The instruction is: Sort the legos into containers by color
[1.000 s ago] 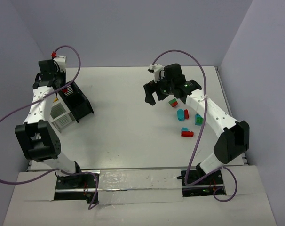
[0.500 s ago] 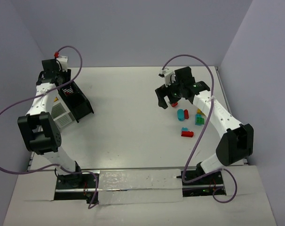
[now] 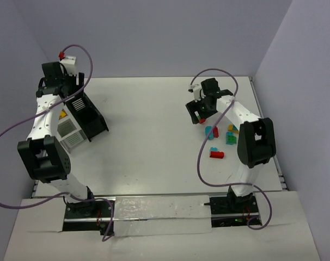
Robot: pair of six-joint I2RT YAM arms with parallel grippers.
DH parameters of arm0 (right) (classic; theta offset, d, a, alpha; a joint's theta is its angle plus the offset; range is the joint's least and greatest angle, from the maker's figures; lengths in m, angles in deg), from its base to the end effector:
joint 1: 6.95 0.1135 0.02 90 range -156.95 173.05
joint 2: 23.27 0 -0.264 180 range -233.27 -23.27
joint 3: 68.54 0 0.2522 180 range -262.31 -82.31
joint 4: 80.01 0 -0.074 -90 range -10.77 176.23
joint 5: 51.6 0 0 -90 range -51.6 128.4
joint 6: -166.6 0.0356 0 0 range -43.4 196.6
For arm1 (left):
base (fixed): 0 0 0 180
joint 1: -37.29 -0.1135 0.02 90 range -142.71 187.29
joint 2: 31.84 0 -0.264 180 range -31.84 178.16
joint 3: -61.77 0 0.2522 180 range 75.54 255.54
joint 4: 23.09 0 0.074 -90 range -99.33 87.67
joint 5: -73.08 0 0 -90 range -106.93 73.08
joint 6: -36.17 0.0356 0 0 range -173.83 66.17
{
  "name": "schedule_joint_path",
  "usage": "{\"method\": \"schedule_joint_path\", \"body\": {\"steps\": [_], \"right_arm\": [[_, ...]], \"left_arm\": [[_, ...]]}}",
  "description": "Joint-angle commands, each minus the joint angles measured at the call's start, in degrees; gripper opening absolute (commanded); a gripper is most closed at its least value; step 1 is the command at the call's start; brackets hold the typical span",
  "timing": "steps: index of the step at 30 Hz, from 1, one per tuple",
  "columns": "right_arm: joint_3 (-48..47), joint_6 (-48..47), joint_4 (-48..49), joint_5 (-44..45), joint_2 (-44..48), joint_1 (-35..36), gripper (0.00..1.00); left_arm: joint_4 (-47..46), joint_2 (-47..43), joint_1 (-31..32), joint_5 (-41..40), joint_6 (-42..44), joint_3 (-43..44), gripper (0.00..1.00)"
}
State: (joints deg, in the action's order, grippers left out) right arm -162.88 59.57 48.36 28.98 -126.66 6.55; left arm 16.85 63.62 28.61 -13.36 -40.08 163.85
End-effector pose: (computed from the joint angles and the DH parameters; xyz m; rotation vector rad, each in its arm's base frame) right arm 0.3717 0.0952 0.2355 -0.7440 2.5117 0.1946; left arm 0.3831 0.0562 0.3452 0.1314 2.1514 0.1604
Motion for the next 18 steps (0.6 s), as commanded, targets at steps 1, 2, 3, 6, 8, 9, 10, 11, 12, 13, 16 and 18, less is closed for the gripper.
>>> {"method": "schedule_joint_path", "body": {"steps": [1,2,3,6,8,9,10,11,12,13,16,18], "right_arm": [[-4.5,-0.6,3.0,1.9,-3.6,-2.6,0.85],[-4.9,-0.8,3.6,1.9,-4.8,-2.9,0.84],[-5.0,-0.8,3.8,2.0,-5.6,-3.1,0.84],[-6.1,-1.0,4.9,1.9,-7.9,-3.3,0.79],[-6.8,-0.9,5.1,1.7,-9.4,-3.3,0.73],[-7.2,-0.9,5.3,1.5,-10.3,-3.3,0.69],[-7.6,-1.0,5.5,1.3,-11.0,-3.3,0.66],[-7.7,-1.0,5.6,1.2,-11.7,-3.3,0.64],[-7.8,-1.2,5.7,1.0,-12.2,-3.3,0.61],[-7.7,-1.4,5.9,0.9,-12.4,-3.3,0.58],[-7.5,-1.6,6.3,1.0,-13.1,-3.3,0.54],[-7.3,-1.8,6.3,1.2,-13.7,-3.4,0.54]], "left_arm": [[0.6,-8.8,-0.1,9.5,-1.4,0.7,0.89],[0.7,-10.2,0.0,11.1,-1.7,0.1,0.91],[0.8,-10.9,0.1,11.6,-1.9,-0.2,0.91],[2.1,-12.3,0.5,13.8,-2.5,-0.2,0.91],[3.1,-12.7,0.5,14.5,-2.7,0.0,0.91],[3.4,-13.0,0.5,14.7,-2.8,0.0,0.91],[3.6,-13.3,0.4,15.0,-2.9,0.0,0.91],[3.9,-13.5,0.5,15.2,-2.9,0.0,0.91],[4.0,-13.8,0.5,15.3,-2.9,-0.2,0.91],[4.1,-13.9,0.4,15.3,-3.0,-0.3,0.92],[4.4,-14.1,0.5,15.4,-3.0,-0.6,0.92],[4.5,-14.0,0.4,15.6,-3.2,-0.5,0.92]]}}
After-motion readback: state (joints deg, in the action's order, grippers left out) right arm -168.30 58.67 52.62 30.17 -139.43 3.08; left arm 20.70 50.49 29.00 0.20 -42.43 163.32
